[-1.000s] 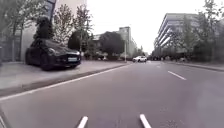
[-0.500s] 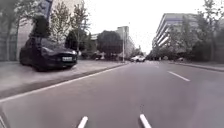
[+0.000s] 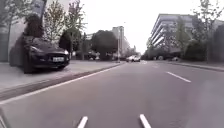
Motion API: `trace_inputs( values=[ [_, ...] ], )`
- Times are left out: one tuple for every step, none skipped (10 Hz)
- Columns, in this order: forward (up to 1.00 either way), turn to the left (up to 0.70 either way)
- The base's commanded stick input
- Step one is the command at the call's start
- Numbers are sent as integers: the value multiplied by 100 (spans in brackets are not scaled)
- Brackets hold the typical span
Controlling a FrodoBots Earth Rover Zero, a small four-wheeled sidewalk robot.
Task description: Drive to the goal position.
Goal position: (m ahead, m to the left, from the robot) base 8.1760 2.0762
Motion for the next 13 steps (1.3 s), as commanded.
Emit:
trace_inputs(
  values=[
    [70, -5],
    [70, 0],
    [70, 0],
    [70, 0],
    [70, 0],
    [70, 0],
    [70, 0],
    [70, 0],
    [70, 0],
    [70, 0],
    [70, 0],
    [70, 0],
    [70, 0]
  ],
)
